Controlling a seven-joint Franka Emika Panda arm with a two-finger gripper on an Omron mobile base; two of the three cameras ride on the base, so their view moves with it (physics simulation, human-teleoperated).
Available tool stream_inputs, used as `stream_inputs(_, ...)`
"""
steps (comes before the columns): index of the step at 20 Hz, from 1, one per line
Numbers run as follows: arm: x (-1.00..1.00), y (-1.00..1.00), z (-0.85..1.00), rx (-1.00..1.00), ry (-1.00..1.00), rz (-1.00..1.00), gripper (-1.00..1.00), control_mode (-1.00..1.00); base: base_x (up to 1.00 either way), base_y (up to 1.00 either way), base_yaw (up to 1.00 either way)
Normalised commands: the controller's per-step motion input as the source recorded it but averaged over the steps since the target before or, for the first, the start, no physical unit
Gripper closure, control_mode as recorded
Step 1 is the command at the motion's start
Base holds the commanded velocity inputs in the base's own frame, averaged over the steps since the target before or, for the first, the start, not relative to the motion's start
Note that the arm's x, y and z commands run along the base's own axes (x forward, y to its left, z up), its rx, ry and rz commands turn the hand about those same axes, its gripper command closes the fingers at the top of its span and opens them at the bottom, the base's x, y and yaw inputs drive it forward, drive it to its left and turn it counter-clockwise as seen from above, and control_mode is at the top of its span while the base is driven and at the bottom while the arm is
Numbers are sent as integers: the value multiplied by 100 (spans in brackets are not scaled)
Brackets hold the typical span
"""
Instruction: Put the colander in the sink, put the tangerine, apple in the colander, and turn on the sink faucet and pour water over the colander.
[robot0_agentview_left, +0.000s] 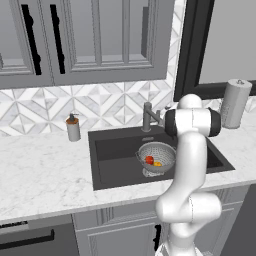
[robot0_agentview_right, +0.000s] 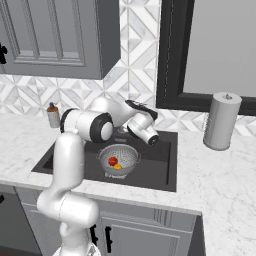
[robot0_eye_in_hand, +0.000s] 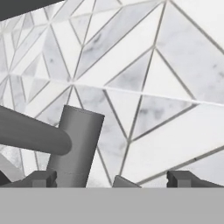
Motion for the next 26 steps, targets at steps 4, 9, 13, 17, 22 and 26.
stream_inputs(4,22,-3,-13,0,0,0,-100,-100,0,0,0)
stream_inputs(9,25,-1,-13,0,0,0,-100,-100,0,0,0)
stream_inputs(13,21,0,-12,0,0,0,-100,-100,0,0,0)
stream_inputs(17,23,0,-8,0,0,0,-100,-100,0,0,0)
stream_inputs(22,22,0,-4,0,0,0,-100,-100,0,0,0)
stream_inputs(26,13,0,0,0,0,0,-100,-100,0,0,0)
